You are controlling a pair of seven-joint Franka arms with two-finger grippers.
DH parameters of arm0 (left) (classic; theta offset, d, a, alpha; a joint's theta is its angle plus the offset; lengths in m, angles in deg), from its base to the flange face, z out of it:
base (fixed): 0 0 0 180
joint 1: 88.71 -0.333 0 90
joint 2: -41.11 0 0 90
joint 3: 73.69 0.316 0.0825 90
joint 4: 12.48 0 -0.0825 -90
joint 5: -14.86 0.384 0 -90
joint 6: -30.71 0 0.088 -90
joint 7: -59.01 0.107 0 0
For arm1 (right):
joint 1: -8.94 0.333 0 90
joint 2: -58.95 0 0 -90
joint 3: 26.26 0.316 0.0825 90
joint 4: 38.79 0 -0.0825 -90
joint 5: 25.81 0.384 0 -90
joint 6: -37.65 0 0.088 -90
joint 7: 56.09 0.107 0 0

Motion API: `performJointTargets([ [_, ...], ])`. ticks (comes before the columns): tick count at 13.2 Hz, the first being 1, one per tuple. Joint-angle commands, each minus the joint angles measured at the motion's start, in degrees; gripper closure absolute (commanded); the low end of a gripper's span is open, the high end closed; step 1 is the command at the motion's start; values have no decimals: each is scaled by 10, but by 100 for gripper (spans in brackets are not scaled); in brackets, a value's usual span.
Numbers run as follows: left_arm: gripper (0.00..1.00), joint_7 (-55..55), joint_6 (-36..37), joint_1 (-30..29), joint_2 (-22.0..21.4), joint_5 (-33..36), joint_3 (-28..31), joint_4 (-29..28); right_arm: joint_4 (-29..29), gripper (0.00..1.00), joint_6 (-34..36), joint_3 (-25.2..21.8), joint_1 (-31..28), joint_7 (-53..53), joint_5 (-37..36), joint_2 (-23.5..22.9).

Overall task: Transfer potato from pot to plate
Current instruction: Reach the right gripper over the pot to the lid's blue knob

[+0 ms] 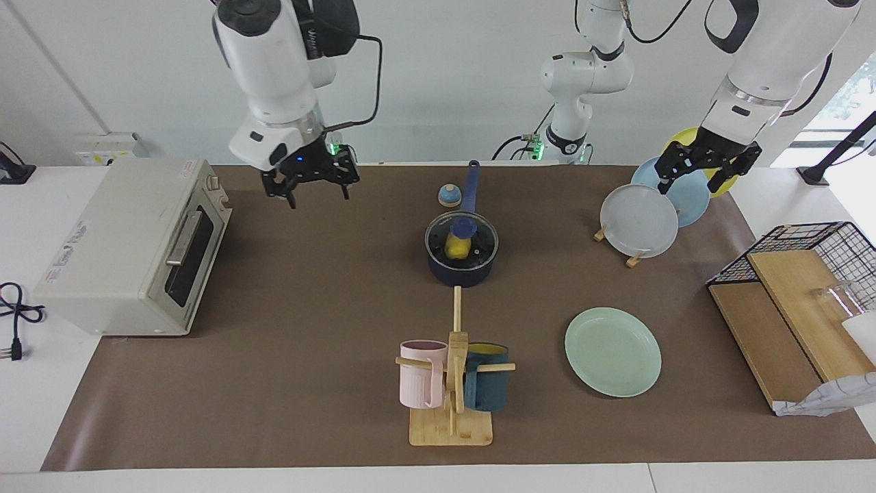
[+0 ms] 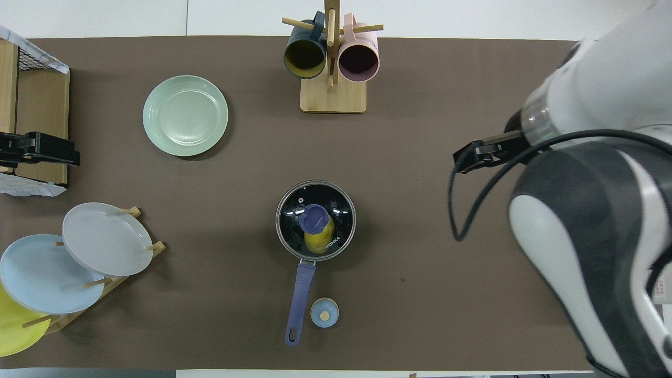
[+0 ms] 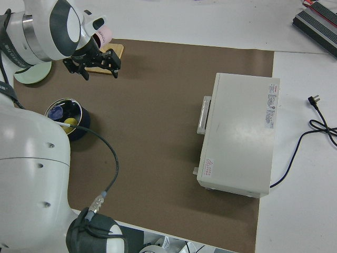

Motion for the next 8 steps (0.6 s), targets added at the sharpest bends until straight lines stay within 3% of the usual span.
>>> performJointTargets([
  [1,0,-3,3,1,-6,-6,3,-3,41,0,-30,-2,79,106,-4,-55],
  [4,0,-3,3,1,-6,-6,3,-3,1,0,-121,0,123,145,-2,-70],
  [8,0,-3,3,1,-6,-6,3,-3,-23,0,-168,0,181,190,-34,-103],
])
